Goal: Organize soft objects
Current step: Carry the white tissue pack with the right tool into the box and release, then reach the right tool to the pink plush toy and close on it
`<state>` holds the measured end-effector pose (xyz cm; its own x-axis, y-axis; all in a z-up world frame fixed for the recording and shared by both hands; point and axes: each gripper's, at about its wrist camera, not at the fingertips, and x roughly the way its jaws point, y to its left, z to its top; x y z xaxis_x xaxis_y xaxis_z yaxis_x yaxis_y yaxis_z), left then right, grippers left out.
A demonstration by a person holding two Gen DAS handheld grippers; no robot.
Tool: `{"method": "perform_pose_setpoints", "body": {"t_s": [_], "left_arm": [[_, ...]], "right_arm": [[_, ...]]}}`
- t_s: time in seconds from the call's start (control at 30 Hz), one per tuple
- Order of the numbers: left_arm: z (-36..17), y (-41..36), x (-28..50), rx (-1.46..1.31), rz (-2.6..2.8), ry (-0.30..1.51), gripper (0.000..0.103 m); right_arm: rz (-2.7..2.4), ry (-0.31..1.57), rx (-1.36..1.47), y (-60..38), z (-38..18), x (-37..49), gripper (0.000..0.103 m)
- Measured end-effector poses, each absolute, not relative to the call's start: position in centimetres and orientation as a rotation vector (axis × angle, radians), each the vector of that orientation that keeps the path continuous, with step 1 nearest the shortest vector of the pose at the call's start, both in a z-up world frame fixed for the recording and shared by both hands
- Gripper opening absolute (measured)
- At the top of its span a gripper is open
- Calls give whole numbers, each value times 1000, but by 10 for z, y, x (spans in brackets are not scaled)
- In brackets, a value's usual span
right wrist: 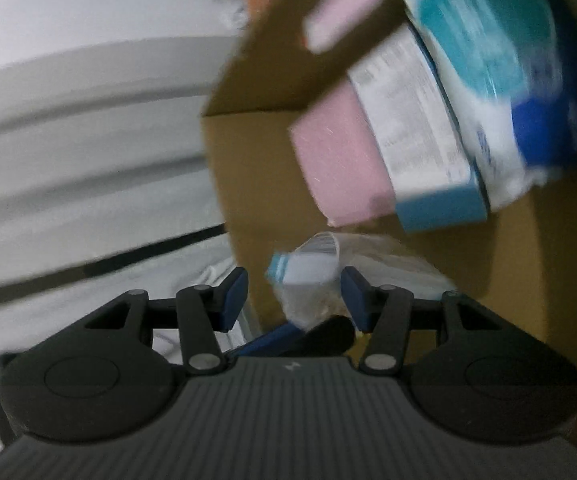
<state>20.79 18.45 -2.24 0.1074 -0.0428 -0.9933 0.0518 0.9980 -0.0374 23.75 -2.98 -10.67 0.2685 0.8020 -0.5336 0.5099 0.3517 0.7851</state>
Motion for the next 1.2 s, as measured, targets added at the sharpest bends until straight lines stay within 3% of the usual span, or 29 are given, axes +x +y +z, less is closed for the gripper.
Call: {"method": "perform_pose_setpoints", "body": {"t_s": [0.2, 0.43, 0.93, 1.2], "left_arm": [[-25, 199, 206, 26, -87, 1457, 63], [-24, 194, 195, 34, -108, 1446, 63], [-23, 194, 173, 97, -110, 1441, 65], [-14, 188, 167, 3, -101, 1383, 71]], "right_arm": [[229, 1442, 1429, -8, -152, 223, 52], [181, 1359, 1304, -24, -125, 225, 52], [240, 1475, 1361, 17, -167, 222, 54], [315, 1394, 1277, -7, -135, 233, 77]]}}
